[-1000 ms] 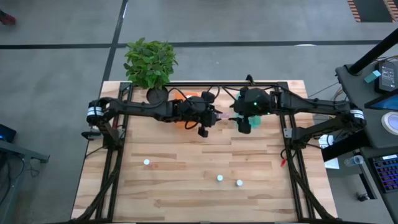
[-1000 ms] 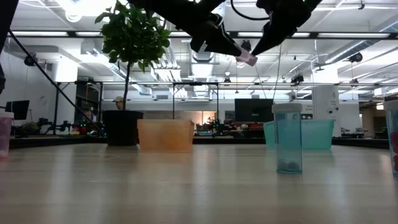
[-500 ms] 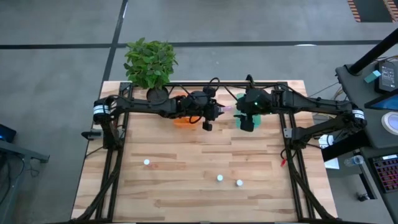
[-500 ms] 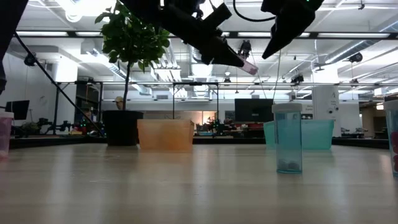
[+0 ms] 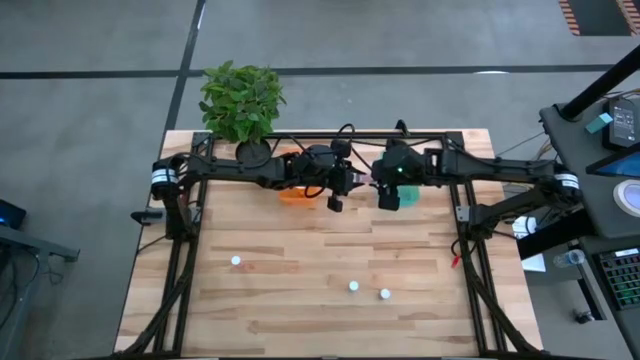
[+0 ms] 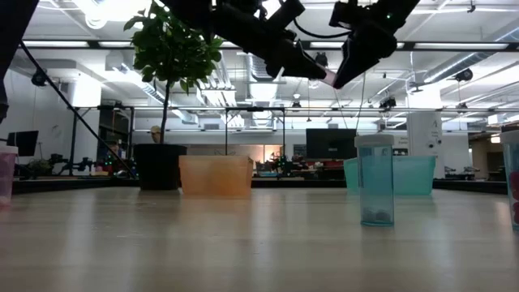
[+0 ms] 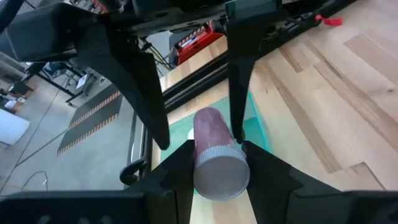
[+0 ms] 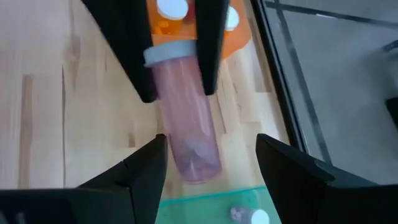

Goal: Pick and place medicine bottles into bin by pill shape (circle, oval)
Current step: Put the bottom pink tablet bottle into the green bin

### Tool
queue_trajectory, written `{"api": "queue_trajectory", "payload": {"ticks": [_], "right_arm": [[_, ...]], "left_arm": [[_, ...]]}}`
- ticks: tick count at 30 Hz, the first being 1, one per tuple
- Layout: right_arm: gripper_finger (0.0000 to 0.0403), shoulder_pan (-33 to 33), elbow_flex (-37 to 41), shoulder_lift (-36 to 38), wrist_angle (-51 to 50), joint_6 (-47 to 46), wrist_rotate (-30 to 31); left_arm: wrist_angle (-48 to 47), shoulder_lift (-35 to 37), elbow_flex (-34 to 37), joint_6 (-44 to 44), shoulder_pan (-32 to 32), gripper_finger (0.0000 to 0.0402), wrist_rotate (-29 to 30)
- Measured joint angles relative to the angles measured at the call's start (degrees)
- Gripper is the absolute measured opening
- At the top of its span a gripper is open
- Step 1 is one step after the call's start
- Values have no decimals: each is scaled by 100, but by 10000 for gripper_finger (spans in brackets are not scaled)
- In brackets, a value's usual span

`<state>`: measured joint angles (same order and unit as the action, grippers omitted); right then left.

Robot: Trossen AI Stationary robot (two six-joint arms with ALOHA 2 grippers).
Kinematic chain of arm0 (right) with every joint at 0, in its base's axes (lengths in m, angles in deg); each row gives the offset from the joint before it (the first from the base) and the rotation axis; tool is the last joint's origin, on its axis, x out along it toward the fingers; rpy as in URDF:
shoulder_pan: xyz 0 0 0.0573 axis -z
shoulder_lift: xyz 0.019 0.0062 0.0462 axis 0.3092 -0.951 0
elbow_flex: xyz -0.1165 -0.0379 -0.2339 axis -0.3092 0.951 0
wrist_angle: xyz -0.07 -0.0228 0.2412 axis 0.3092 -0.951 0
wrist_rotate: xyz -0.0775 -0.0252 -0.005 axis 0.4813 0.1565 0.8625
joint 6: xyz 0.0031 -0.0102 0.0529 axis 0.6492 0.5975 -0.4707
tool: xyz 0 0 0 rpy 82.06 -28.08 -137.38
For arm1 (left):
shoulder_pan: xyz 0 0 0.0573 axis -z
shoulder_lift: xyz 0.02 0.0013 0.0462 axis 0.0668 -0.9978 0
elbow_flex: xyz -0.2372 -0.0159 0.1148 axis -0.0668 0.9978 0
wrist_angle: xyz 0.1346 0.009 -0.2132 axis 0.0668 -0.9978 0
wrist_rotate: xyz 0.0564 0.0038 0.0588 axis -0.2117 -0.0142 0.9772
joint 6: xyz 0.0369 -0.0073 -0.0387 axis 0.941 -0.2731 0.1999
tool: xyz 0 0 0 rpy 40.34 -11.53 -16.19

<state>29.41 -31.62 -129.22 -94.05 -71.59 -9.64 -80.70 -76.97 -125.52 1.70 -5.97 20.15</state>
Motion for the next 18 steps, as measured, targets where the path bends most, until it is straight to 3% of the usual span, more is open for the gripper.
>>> {"api": "queue_trajectory", "payload": {"ticks": [8,18], "right_arm": [[208,0,0,-161,93,139,-27],[136,-2,0,-153,98,150,-56]], "left_arm": [[-1,0,5,1,0,102,0],[10,0,27,-8,0,102,20]]}}
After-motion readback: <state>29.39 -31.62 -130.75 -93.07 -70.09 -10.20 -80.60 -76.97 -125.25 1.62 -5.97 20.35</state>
